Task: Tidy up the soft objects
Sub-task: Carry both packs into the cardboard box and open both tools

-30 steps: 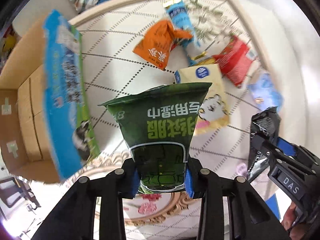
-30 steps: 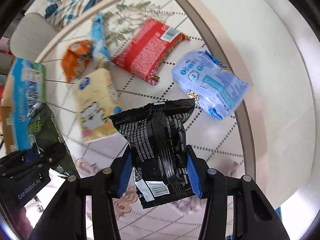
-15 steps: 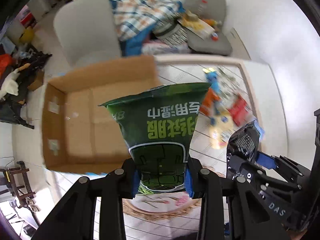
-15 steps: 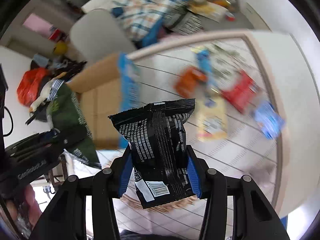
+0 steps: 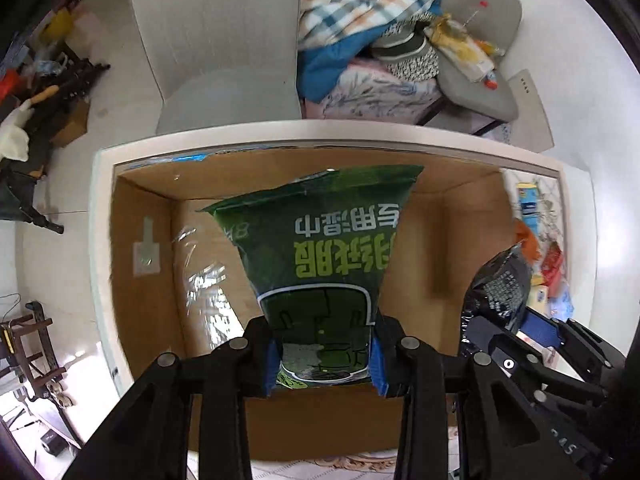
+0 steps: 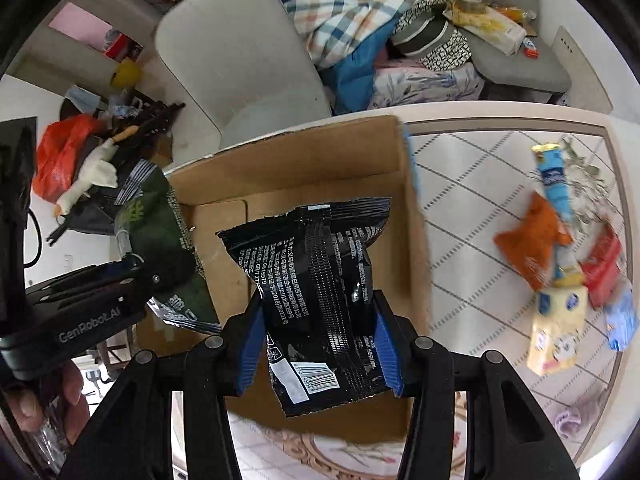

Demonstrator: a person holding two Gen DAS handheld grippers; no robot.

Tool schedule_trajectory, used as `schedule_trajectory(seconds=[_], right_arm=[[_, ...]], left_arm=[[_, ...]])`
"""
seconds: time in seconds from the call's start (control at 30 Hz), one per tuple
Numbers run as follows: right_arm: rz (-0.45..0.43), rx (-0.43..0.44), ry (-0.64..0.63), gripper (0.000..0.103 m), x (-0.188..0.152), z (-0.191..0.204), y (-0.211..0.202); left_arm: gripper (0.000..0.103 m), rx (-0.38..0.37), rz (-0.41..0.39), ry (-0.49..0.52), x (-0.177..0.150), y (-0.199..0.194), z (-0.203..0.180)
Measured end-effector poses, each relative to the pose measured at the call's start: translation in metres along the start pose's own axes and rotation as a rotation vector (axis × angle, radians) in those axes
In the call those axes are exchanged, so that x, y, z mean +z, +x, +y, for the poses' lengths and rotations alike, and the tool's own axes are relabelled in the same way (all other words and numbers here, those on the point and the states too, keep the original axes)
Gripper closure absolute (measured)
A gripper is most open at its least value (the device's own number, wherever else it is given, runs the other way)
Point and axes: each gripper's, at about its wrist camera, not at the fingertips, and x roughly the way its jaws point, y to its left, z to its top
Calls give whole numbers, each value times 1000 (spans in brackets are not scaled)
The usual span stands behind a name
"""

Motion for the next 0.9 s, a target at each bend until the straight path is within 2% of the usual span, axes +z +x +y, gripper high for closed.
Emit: schedule_trajectory(seconds=[0.17, 0.33, 0.43, 0.57, 0.77, 0.83, 0.9], right_arm=[[26, -34, 3, 51, 25, 4, 43], [37, -83, 11, 51, 42, 7, 68], [35, -103, 15, 50, 48, 5, 74], [42, -105, 27, 47, 57, 0, 84], [24, -120, 21, 41, 55, 3, 74], [15, -131, 15, 37, 53, 4, 68], [6, -149, -4, 37, 47, 8, 58]], left_arm=[[71, -67, 80, 22, 14, 34, 5], [70, -116, 133, 53, 23, 56, -1], [69, -98, 133, 69, 29, 59, -1], [68, -100, 152, 15, 32, 60, 6], [47, -53, 121, 0, 25, 46, 12], [34, -36, 94, -8, 18, 36, 14], [26, -23, 63, -12, 11, 27, 16]])
